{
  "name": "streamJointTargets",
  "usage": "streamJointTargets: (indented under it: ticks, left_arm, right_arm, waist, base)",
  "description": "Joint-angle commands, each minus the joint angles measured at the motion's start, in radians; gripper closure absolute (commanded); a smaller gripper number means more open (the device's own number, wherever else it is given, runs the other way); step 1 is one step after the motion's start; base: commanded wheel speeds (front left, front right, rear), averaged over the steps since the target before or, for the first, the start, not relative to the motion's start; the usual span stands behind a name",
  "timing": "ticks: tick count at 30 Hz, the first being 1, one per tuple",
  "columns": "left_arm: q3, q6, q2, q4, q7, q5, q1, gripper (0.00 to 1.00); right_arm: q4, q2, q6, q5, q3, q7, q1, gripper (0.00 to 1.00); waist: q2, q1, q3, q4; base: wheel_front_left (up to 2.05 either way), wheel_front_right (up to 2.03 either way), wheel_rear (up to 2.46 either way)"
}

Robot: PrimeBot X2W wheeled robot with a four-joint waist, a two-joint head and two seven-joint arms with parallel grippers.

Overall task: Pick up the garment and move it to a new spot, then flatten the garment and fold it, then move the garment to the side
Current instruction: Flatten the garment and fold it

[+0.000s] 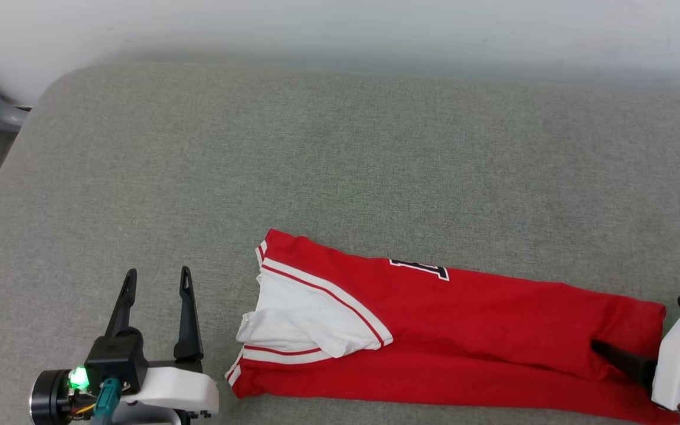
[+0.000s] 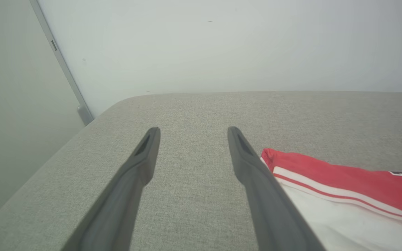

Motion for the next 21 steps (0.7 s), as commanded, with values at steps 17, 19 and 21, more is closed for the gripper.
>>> streamJointTargets:
  ticks: [17,19,21]
  left_arm:
    - [0.163,-0.140,-0.162,0.003,-0.007,0.198,0.085,0.00]
    - [0.170,-0.148,-0.171,0.000,-0.007,0.212,0.095,0.00]
    - [0.177,-0.157,-0.174,0.002,-0.007,0.224,0.101,0.00]
  right_arm:
    - [0.109,-0.094,0.001,0.010,0.049,-0.138,0.004,1.00]
    - [0.132,-0.116,0.001,0.001,0.045,-0.147,0.006,1.00]
    - [0.156,-0.130,0.001,-0.003,0.039,-0.158,0.010,1.00]
  waist:
    - [-0.0001,0.0000,-0.062,-0.003]
    - [-0.0001,0.0000,-0.070,-0.003]
    - [-0.0001,0.0000,-0.078,-0.001]
  base:
    - [0.00,0.00,0.00]
    - [0.00,0.00,0.00]
    - [0.00,0.00,0.00]
